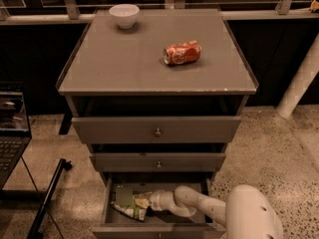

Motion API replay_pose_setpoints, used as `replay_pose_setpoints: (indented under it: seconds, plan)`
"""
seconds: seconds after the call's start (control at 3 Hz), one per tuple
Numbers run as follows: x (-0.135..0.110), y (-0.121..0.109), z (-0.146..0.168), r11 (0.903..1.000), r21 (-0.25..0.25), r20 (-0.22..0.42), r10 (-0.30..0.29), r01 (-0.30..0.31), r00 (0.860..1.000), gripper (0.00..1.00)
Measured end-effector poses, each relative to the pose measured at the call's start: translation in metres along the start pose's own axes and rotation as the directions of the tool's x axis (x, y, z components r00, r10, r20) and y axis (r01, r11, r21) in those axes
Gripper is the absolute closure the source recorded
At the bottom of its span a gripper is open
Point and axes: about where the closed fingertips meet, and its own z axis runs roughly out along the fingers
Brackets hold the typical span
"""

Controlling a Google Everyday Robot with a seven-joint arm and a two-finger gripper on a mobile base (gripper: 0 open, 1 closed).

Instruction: Pick green jalapeno chip bag from bottom drawer and place on counter

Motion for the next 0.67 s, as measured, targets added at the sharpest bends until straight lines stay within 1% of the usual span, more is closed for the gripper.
replay_pose_setpoints:
  seconds: [0.33,0.67]
  plan:
    - [0.0,0.0,0.0,1.0,0.0,0.0,0.0,0.0,1.0,1.0]
    - [-0.007,0.009,-0.016,0.999,-0.044,0.01,-0.003,0.003,1.0,1.0]
